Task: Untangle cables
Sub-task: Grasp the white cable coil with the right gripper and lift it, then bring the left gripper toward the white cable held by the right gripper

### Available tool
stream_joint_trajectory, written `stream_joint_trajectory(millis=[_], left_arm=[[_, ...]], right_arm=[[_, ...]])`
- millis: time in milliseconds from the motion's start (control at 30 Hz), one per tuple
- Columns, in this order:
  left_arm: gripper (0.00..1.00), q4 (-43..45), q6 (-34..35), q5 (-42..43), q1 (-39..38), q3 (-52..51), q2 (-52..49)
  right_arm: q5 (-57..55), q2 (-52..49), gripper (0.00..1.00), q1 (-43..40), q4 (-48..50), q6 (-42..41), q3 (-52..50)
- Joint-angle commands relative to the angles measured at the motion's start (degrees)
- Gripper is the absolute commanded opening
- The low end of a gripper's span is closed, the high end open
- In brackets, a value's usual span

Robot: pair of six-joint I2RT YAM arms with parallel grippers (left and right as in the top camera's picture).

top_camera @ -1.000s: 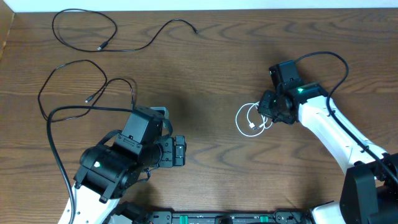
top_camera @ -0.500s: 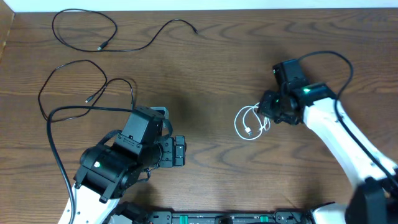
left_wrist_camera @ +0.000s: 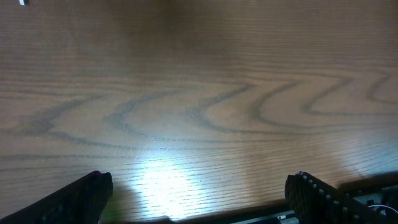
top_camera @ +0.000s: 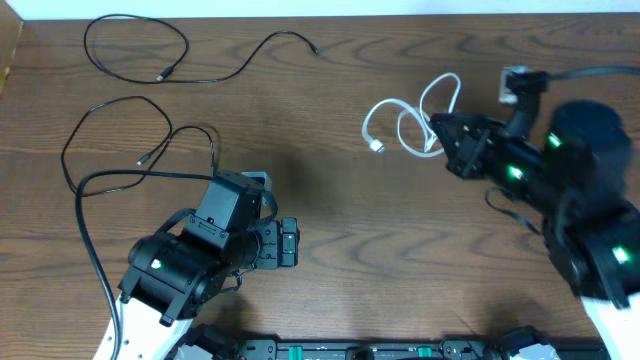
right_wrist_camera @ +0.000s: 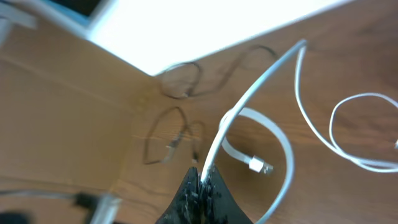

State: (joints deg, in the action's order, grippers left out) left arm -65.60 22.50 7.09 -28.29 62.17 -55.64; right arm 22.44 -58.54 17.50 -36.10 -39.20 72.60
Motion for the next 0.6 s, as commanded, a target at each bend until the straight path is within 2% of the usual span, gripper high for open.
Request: stream_joint_trajectory(millis=[0,167,267,400,567], left_arm=[[0.94,-0.11,0.07,-1.18,-0.09,0.04,-0.15],[0.93,0.81,2.47,-1.09,-0.09,0.04,-0.15],[0.93,0.72,5.09,-1.14,-0.09,0.04,-0.15],[0.94,1.36,6.14,-1.11,-0.07,0.04,-0.15],[0.94,2.97,20.44,4.48,-0.07,0.04,-0.13]], right_arm=[[3.89,2.91,0.01,0.46,-0.63,1.16,0.70],[10.93,4.15,0.01,0.61,-3.02,6.45,0.68],[16.39,3.80,0.01,0.59,-5.27,13.86,0.68],[17.62,3.43,0.01,0.59,-11.54,20.61,0.68],[21.44,3.41,0.01,0.61,-16.09,29.29,0.68]])
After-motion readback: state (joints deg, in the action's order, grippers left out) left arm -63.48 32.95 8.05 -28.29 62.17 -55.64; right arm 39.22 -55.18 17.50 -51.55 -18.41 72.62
